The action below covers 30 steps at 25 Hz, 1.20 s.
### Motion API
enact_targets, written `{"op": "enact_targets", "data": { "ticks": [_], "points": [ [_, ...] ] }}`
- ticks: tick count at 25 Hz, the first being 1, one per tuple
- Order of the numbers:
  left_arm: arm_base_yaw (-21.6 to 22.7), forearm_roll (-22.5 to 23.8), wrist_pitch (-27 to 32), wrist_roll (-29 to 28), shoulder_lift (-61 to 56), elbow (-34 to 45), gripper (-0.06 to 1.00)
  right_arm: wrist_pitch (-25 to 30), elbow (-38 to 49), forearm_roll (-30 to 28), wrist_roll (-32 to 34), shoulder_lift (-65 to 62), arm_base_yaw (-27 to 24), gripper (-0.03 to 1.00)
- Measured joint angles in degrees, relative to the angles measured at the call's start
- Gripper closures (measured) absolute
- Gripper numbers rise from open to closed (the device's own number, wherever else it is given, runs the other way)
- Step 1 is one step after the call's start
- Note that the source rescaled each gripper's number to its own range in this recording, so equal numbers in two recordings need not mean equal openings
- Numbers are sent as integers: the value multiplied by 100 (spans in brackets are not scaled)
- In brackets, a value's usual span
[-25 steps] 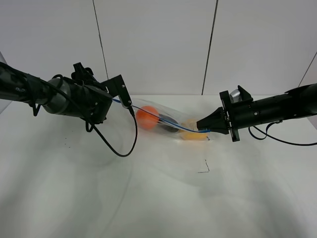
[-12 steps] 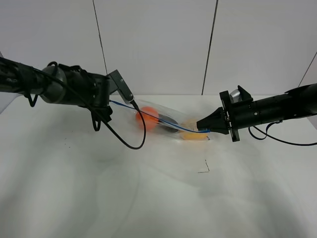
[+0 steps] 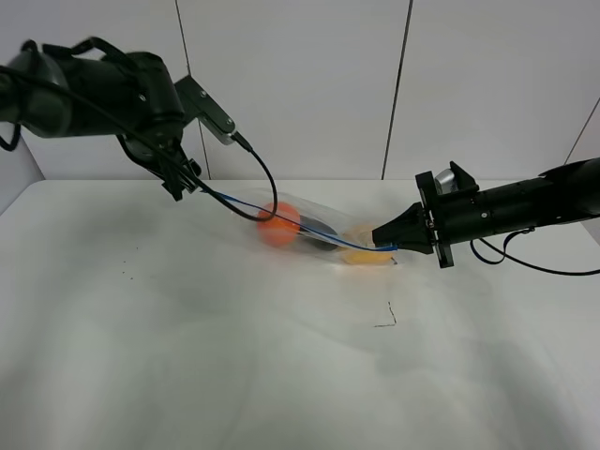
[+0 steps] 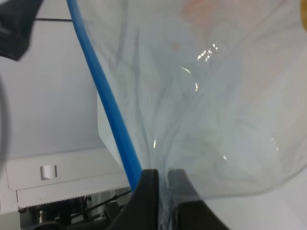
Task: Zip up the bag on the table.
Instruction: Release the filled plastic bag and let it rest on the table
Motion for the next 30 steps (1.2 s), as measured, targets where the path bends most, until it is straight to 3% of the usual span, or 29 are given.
{"op": "enact_targets", "data": {
  "ticks": [4,8,19,24,30],
  "points": [
    [592,-1325,413,848,-312,-239,-6,0,0,0,-21,0,0,97],
    [1273,-2190,652,1311,-750,-385,-6,0,0,0,-47,0,0,97],
    [3044,-2878,1253,1440,-2393,-385,-6,0,0,-7,-108,0,0,97],
    [3178,-3023,1356,1525,-3010,-379,-6,0,0,-7,-134,0,0,97],
    [3178,-3998,1381,2175,-3417,-69,-6,0,0,-13,-154,0,0,97]
  ]
}}
